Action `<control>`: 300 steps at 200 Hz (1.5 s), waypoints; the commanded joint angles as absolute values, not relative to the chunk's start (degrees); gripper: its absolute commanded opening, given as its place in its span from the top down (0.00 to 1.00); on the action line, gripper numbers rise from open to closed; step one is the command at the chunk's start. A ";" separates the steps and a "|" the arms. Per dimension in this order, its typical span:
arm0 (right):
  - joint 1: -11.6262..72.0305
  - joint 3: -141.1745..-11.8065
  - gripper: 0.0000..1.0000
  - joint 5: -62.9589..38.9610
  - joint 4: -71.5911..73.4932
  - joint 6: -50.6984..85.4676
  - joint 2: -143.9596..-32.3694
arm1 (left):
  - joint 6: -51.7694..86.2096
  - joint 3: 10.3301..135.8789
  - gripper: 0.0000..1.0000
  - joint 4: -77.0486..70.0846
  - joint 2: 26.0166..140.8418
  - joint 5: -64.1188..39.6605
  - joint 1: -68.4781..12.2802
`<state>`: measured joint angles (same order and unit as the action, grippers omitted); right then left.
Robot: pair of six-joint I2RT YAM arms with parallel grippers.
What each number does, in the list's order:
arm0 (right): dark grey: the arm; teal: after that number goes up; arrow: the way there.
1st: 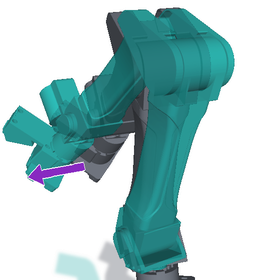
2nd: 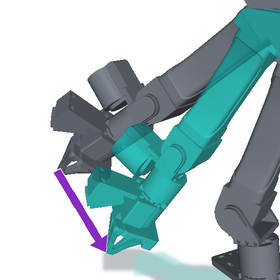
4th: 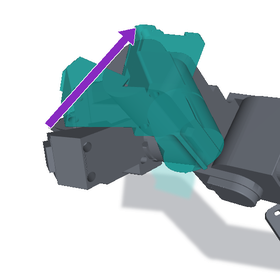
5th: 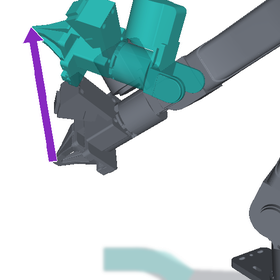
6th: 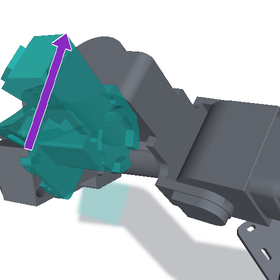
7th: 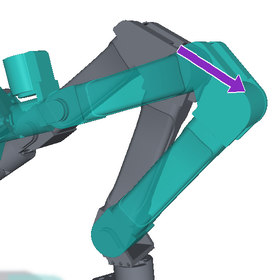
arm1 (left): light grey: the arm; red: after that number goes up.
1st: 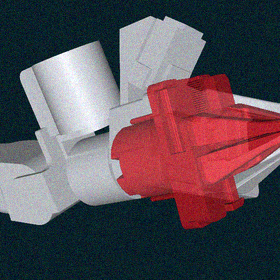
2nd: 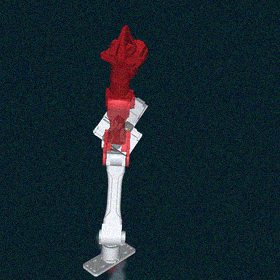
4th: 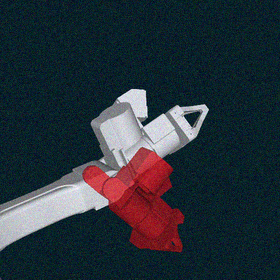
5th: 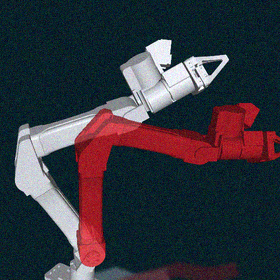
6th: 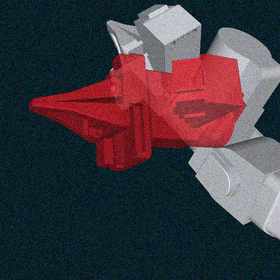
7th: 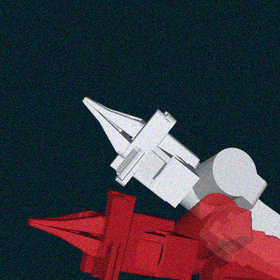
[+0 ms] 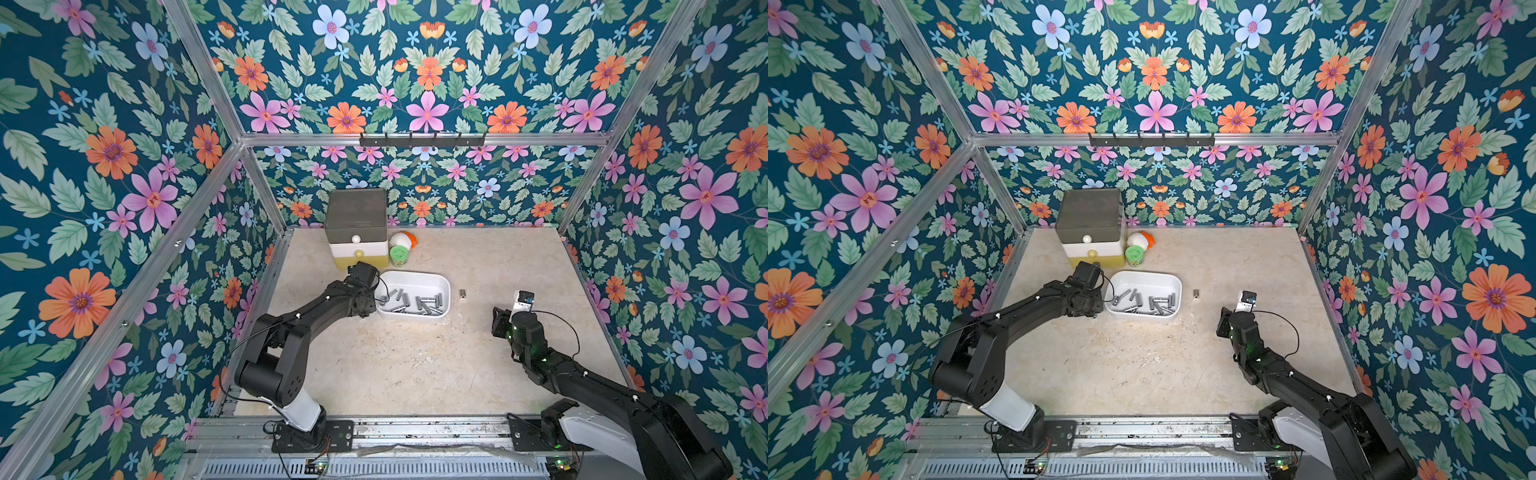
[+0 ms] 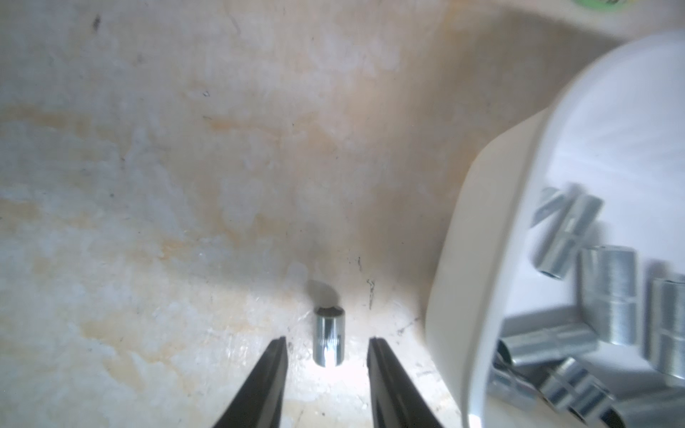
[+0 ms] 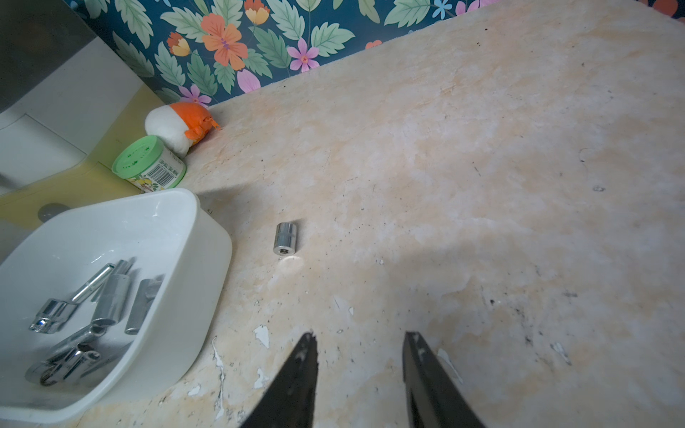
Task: Take out the socket from the storage box
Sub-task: Place the socket head at the center of the board, then pick up the socket head from the storage box.
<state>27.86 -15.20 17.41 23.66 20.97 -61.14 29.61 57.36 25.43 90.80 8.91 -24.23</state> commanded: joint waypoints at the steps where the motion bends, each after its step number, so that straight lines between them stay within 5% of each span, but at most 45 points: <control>1: 27.95 -15.69 0.57 17.78 23.44 21.06 -60.65 | 29.47 58.12 0.57 28.67 85.98 9.79 -24.19; 43: 31.01 -26.12 0.57 17.53 11.68 20.41 -64.32 | 28.55 57.21 0.55 35.73 73.48 11.05 -24.17; 96: 40.77 -59.39 0.59 15.66 -15.68 18.90 -86.81 | 26.89 49.99 0.52 37.35 60.23 10.37 -24.13; 202: 43.05 -105.02 0.62 1.85 -35.20 19.95 -126.30 | 26.73 47.55 0.51 36.65 56.25 11.88 -25.84; 300: 45.18 -116.08 0.65 5.82 -39.41 21.18 -136.65 | 26.81 47.37 0.51 36.65 56.78 12.04 -25.87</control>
<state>45.08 -115.74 3.31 -37.95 20.95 -136.38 26.87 47.33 37.17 56.75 11.11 -25.87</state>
